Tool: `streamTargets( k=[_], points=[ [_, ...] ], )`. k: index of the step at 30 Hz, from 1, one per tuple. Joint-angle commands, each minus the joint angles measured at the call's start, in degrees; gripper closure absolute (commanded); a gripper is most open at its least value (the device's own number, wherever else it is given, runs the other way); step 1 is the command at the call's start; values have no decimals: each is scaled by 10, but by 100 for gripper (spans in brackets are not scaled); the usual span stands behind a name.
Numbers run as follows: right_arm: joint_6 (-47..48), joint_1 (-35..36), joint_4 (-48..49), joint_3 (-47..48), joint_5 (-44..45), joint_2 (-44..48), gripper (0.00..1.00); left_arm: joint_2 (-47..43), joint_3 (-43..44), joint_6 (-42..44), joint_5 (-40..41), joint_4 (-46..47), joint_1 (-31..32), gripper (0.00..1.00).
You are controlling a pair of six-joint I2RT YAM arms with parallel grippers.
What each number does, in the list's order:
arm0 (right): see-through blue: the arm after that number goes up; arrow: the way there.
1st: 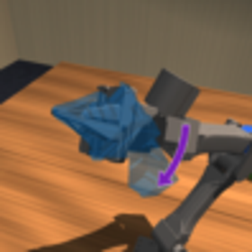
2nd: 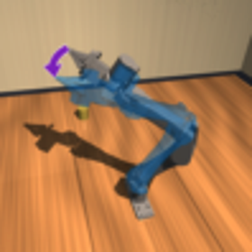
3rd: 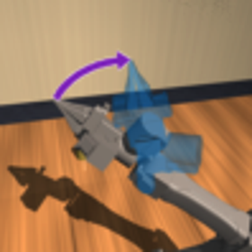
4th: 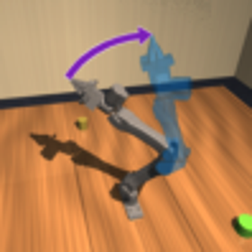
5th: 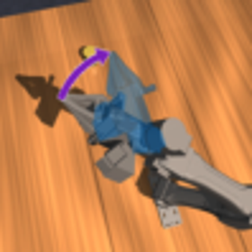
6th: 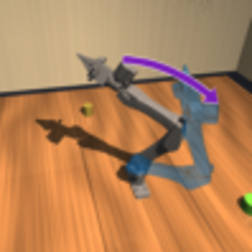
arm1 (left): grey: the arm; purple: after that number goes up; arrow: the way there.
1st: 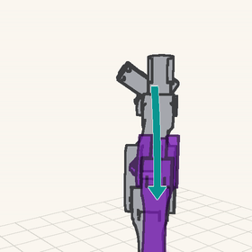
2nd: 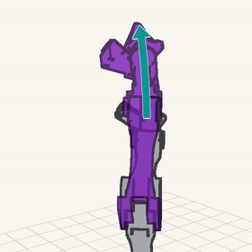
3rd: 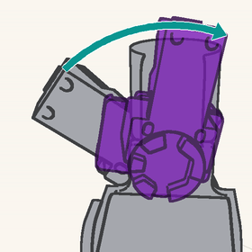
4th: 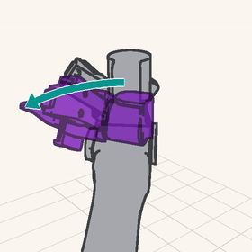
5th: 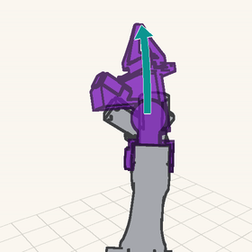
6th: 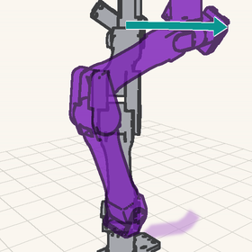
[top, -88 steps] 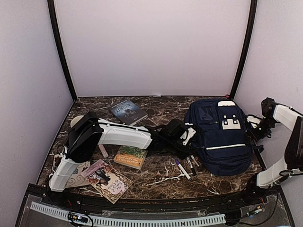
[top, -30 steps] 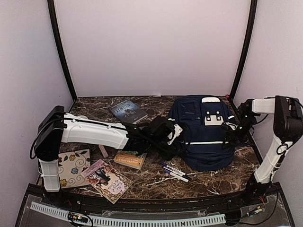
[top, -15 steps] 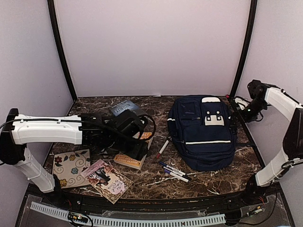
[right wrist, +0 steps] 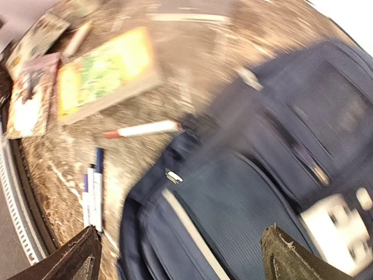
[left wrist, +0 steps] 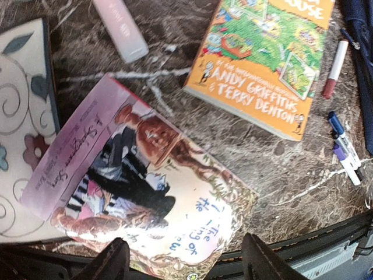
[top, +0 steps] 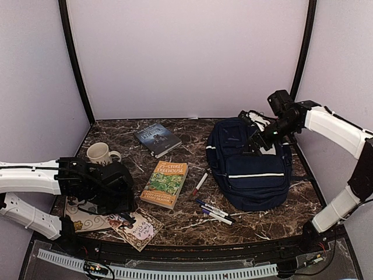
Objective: Pack the student bag
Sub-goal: Pick up the book at the corner of the board.
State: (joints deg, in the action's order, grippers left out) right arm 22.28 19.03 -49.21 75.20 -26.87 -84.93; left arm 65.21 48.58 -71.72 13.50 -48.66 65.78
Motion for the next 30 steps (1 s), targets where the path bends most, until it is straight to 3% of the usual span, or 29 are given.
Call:
streamTargets(
  k=[1,7,15,18,30],
  points=[
    [4,76,71,0,-40,-31,5,4,-19,-104,-45,-38,1,33],
    [-46,136,234,-100,-116,-14,7,-2,2,-169,-67,-106,14,32],
    [-48,231,240,-75,-140,-103,11,-29,-45,-250,-105,-106,26,30],
    [-20,256,242,-84,-105,-101,15,-38,-39,-290,-88,-113,47,30],
    [-2,263,252,-116,-61,-90,15,-80,-124,-403,-17,-52,74,32]
  ],
)
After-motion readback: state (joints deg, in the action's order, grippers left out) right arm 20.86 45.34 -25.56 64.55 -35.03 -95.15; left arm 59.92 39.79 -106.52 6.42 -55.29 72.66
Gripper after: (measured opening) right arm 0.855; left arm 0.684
